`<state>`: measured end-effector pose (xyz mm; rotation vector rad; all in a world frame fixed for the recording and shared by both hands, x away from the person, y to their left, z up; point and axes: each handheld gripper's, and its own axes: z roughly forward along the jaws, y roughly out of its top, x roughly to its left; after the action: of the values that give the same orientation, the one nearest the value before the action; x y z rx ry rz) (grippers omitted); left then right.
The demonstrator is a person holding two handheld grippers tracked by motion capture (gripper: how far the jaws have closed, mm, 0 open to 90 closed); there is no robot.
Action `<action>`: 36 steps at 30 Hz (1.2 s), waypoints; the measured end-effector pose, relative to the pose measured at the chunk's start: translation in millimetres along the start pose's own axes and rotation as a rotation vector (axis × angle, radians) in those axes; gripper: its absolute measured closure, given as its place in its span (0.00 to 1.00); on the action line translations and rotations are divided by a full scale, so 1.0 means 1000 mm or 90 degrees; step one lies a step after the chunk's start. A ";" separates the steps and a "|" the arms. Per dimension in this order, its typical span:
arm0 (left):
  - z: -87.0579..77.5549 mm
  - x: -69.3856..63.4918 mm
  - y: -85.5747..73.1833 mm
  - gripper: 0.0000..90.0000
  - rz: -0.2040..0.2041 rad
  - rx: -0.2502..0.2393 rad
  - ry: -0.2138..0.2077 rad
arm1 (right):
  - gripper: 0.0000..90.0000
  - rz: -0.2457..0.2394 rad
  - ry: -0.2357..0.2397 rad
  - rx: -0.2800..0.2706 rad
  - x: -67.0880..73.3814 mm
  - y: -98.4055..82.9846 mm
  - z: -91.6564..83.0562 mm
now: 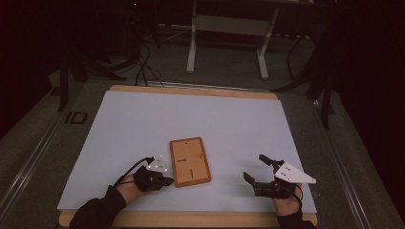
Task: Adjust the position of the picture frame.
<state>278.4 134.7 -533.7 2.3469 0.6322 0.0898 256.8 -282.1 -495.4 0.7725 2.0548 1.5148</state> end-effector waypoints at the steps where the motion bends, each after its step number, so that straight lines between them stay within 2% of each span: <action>1: 0.000 0.000 0.000 1.00 0.000 0.000 0.000 | 0.14 0.000 0.000 0.000 0.000 0.000 0.000; 19: 0.013 -0.007 0.014 1.00 0.007 0.000 -0.005 | 0.14 0.000 0.004 0.004 0.001 0.000 0.001; 36: 0.044 -0.024 0.047 1.00 0.031 -0.005 -0.027 | 0.14 -0.001 0.001 -0.001 0.000 0.000 0.000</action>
<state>286.8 67.0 -533.9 2.3513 0.5543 0.0642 256.7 -282.6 -495.0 0.7692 2.0545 1.5166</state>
